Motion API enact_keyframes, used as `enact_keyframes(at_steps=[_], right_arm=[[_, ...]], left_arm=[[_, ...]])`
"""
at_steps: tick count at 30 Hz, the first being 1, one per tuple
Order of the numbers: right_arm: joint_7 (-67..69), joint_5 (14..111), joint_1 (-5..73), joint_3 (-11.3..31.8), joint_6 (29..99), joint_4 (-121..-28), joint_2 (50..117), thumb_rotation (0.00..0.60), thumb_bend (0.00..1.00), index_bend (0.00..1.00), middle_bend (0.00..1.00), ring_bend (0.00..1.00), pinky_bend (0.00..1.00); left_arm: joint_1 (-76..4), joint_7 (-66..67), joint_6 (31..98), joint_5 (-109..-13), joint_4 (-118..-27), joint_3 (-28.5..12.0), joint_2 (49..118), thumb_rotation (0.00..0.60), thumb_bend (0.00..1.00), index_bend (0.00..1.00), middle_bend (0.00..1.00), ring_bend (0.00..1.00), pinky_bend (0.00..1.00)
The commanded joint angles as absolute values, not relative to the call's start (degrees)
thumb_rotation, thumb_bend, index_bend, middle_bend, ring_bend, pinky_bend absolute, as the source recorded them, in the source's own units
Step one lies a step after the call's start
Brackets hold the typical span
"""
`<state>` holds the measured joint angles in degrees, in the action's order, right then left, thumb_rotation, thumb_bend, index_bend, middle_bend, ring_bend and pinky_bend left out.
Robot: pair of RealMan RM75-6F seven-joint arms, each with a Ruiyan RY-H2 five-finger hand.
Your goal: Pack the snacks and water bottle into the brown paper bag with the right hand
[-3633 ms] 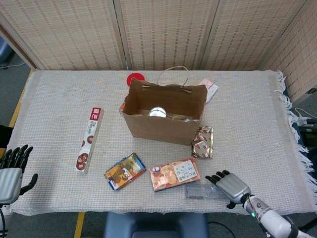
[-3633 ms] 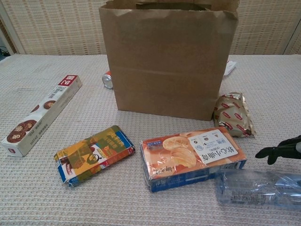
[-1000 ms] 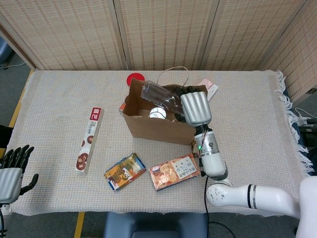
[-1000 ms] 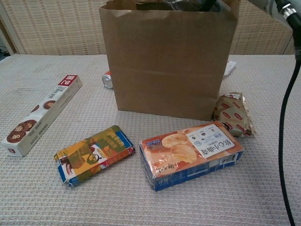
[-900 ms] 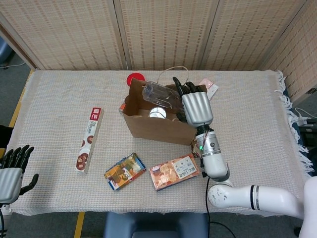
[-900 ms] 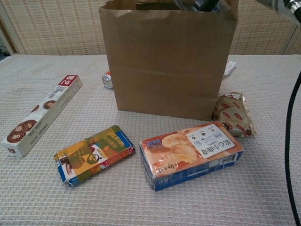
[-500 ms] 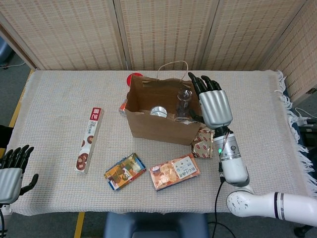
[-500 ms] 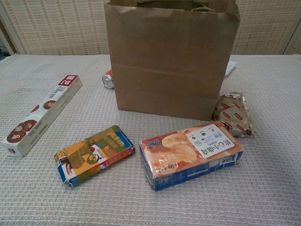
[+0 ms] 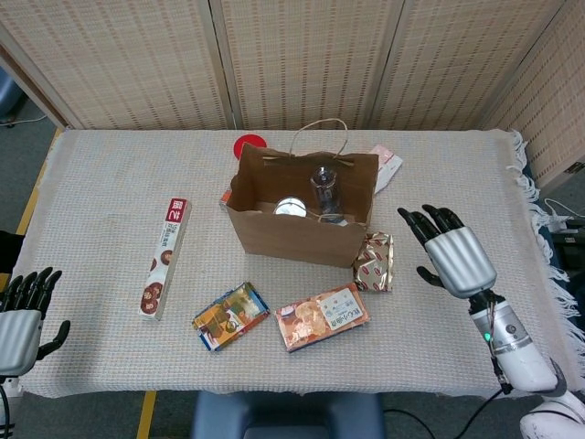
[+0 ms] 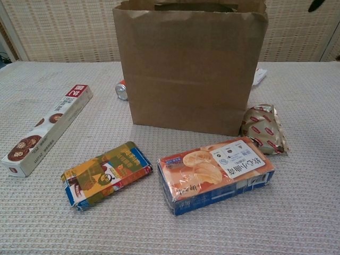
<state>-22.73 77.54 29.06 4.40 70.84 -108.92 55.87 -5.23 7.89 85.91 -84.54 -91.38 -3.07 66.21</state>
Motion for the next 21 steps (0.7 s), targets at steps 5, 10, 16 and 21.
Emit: enact_keyframes(at_steps=[5,10,16,21], right_arm=[[-27.69,69.45,27.16,0.91,64.5,-103.05,61.2,0.6,0.06,0.0,0.15,0.07,0.15],[-32.98,66.53,28.32,1.17,63.24,-99.82,67.67,0.6,0.06,0.0,0.15,0.07,0.15],[-38.96,62.78,29.42,1.72,63.36,-95.49,75.86,0.6,0.06,0.0,0.15,0.05,0.12],[-42.08,61.8,29.69,1.95,64.87,-91.73,81.3,0.6,0.06,0.0,0.15,0.05,0.12]], left_arm=[[-5.34,8.13,85.83,-84.5,-91.48,-3.16,66.26,0.6,0.37,0.0,0.0,0.0,0.0],[-5.39,7.78,85.7,-84.48,-91.38,-3.17,66.19,0.6,0.37,0.0,0.0,0.0,0.0],[-5.44,7.22,85.59,-84.64,-91.25,-3.09,66.06,0.6,0.37,0.0,0.0,0.0,0.0],[-5.49,6.91,85.51,-84.77,-91.12,-3.04,65.99,0.6,0.37,0.0,0.0,0.0,0.0]])
